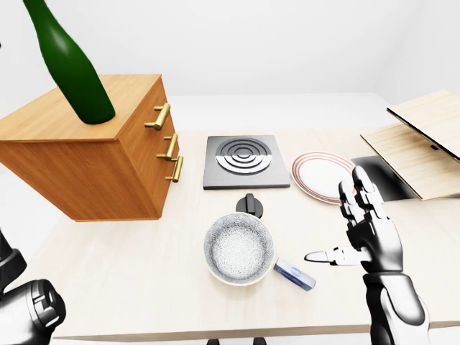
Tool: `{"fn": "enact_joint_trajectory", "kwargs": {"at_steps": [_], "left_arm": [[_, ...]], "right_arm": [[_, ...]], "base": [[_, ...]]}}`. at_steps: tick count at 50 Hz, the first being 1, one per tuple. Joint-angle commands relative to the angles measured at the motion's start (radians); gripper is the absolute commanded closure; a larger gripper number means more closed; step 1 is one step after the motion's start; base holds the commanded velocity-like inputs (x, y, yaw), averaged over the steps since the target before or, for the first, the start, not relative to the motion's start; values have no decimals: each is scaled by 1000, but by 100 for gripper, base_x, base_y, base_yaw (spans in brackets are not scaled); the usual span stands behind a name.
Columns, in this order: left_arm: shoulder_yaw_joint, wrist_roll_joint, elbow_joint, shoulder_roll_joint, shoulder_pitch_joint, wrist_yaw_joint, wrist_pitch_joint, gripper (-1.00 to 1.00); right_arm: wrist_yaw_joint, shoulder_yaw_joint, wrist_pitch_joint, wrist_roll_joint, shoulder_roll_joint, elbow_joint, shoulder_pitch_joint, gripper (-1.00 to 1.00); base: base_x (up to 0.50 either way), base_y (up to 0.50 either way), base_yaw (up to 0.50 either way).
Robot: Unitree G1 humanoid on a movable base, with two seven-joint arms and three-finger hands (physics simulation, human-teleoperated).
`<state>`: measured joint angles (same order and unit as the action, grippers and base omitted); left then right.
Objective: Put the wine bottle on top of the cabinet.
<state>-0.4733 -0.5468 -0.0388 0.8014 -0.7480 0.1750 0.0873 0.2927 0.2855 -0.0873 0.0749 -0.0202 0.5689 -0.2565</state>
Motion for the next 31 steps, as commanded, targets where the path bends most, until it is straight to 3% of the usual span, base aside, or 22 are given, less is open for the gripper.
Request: {"fn": "enact_joint_trajectory", "kwargs": {"at_steps": [1, 3, 6, 12, 16, 21, 22, 23, 24, 27, 29, 30, 31], "left_arm": [[-70, -212, 717, -86, 227, 123, 0, -100], [-58, -211, 789, -124, 255, 132, 0, -100], [-5, -189, 935, -229, 328, 141, 0, -100], [114, -11, 1077, -407, 420, 56, 0, -100], [286, 108, 1086, -441, 623, 38, 0, -100], [416, 227, 1086, -473, 822, 14, 0, -100], [469, 294, 1086, -501, 914, -19, 0, -100], [470, 317, 1086, -525, 924, -44, 0, -100], [525, 410, 1086, -568, 1015, -88, 0, -100], [573, 522, 1082, -675, 1159, -211, 0, -100], [614, 556, 1018, -701, 1301, -258, 0, -100], [620, 563, 997, -704, 1329, -263, -48, -100], [633, 569, 958, -701, 1374, -267, -123, -100]], "right_arm": [[10, -8, 0, -2, -12, 22, -26, -100], [11, -7, 0, -2, -14, 23, -28, -100], [13, -17, 0, -8, -21, 37, -41, -100], [18, -35, 0, -18, -34, 83, -71, -100], [27, -51, 0, -25, -49, 120, -109, -100], [46, -71, 0, -34, -71, 158, -173, -100], [52, -84, 0, -40, -80, 168, -201, -100], [52, -84, 0, -41, -81, 168, -203, -100], [59, -97, 0, -44, -90, 175, -234, -100], [69, -116, 0, -44, -103, 179, -290, -100], [77, -147, 0, -48, -115, 172, -355, -100], [76, -157, 0, -48, -115, 168, -373, -100], [76, -175, 7, -48, -116, 164, -403, -100]], "base": [[0, 0, 0], [0, 0, 0], [0, 0, 0], [0, 0, 0], [0, 0, 0], [0, 0, 0], [0, 0, 0], [0, 0, 0], [0, 0, 0], [0, 0, 0], [0, 0, 0], [0, 0, 0], [0, 0, 0]]}}
